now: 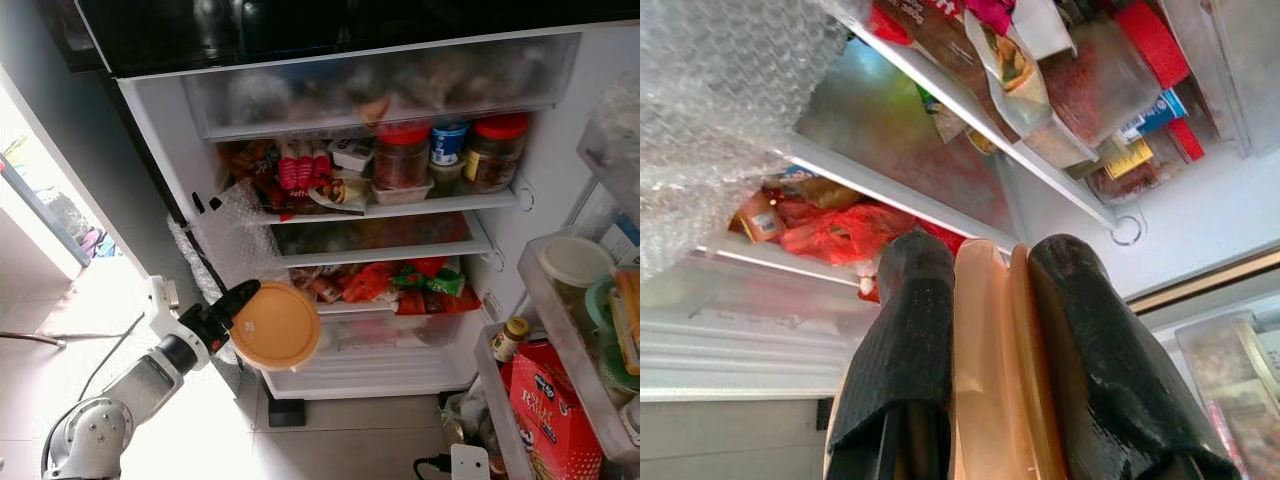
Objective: Restocking fridge
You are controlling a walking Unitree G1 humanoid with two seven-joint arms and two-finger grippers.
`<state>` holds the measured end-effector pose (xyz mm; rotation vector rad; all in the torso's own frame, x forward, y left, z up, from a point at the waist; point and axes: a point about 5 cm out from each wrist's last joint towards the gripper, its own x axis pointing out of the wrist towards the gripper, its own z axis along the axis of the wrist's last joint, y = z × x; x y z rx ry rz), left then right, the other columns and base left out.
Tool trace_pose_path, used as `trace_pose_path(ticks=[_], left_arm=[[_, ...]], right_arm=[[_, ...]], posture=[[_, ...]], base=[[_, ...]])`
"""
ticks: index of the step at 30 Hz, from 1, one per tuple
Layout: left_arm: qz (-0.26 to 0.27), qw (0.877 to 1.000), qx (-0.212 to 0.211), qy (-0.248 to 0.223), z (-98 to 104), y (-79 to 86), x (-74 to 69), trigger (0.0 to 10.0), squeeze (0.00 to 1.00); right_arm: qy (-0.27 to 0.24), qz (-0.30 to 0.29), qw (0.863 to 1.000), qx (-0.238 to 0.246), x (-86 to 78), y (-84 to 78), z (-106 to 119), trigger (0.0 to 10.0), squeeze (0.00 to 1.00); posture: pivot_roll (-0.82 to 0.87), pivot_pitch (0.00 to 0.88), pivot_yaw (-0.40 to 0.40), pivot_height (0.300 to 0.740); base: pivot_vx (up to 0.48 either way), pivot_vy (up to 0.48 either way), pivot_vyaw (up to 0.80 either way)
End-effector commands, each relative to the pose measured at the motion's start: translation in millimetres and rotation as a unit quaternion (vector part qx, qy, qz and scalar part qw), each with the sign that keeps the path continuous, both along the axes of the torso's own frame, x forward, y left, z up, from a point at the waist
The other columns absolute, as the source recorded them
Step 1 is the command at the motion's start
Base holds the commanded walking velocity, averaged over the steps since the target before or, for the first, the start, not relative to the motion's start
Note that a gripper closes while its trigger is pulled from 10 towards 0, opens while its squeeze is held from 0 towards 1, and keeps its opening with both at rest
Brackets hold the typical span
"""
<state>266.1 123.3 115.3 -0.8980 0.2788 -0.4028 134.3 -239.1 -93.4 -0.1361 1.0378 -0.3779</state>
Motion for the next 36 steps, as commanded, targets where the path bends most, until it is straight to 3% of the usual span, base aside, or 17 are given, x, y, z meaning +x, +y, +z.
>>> trace_pose_path(ticks=[1, 2, 3, 7, 10, 17, 26, 33, 36], left_arm=[[0.009, 0.999, -0.029, -0.011, 8.3, -2.6, 3.7, 10.0, 0.00], [0.013, 0.997, -0.069, -0.015, 12.7, -11.3, 5.9, 10.0, 0.00], [0.019, 0.990, -0.138, -0.021, 19.3, -21.8, 7.4, 10.0, 0.00], [0.010, 0.989, -0.140, -0.039, 24.4, -23.9, 6.0, 10.0, 0.00], [0.023, 0.987, -0.157, -0.039, 25.5, -16.3, 7.7, 10.0, 0.00], [0.021, 0.991, -0.129, -0.041, 20.5, 1.2, 5.4, 10.0, 0.00], [0.006, 0.995, -0.091, -0.048, 20.4, -1.5, -0.1, 10.0, 0.00], [-0.002, 0.996, -0.073, -0.041, 23.1, 6.4, -2.4, 10.0, 0.00], [-0.025, 0.998, -0.047, -0.046, 26.4, 10.6, -4.4, 10.0, 0.00]], right_arm=[[0.000, -0.012, 1.000, 0.005, -2.0, -0.3, -0.6, 10.0, 0.00], [-0.009, -0.025, 1.000, 0.005, -0.9, -3.2, 0.7, 10.0, 0.00], [-0.014, -0.039, 0.999, 0.007, -0.9, -6.3, 1.5, 10.0, 0.00], [-0.011, -0.032, 0.999, 0.011, -1.6, -6.8, 1.3, 10.0, 0.00], [-0.011, -0.032, 0.999, 0.008, -2.2, -7.6, 1.4, 10.0, 0.00], [-0.010, -0.041, 0.999, 0.007, -4.7, -8.7, 0.9, 10.0, 0.00], [-0.009, -0.050, 0.999, 0.010, -6.8, -7.3, -0.2, 10.0, 0.00], [-0.011, -0.056, 0.998, 0.019, -7.1, -0.3, -2.1, 10.0, 0.00], [-0.012, -0.055, 0.998, 0.021, -6.7, 1.3, -2.3, 10.0, 0.00]], posture=[[0.00, 0.059, 0.079, 0.740], [0.00, 0.063, 0.077, 0.740], [0.00, 0.074, 0.070, 0.740], [0.00, 0.112, 0.051, 0.740], [-0.01, 0.134, 0.041, 0.740], [-0.02, 0.146, 0.043, 0.740], [0.00, 0.147, 0.049, 0.740], [0.00, 0.126, 0.090, 0.740], [0.01, 0.124, 0.097, 0.740]], base=[[0.000, 0.000, 0.00], [0.000, 0.000, 0.00], [0.000, 0.000, 0.00], [0.000, 0.000, 0.00], [0.000, 0.000, 0.00], [0.000, 0.000, 0.00], [0.000, 0.000, 0.00], [0.000, 0.000, 0.00], [0.000, 0.000, 0.00]])
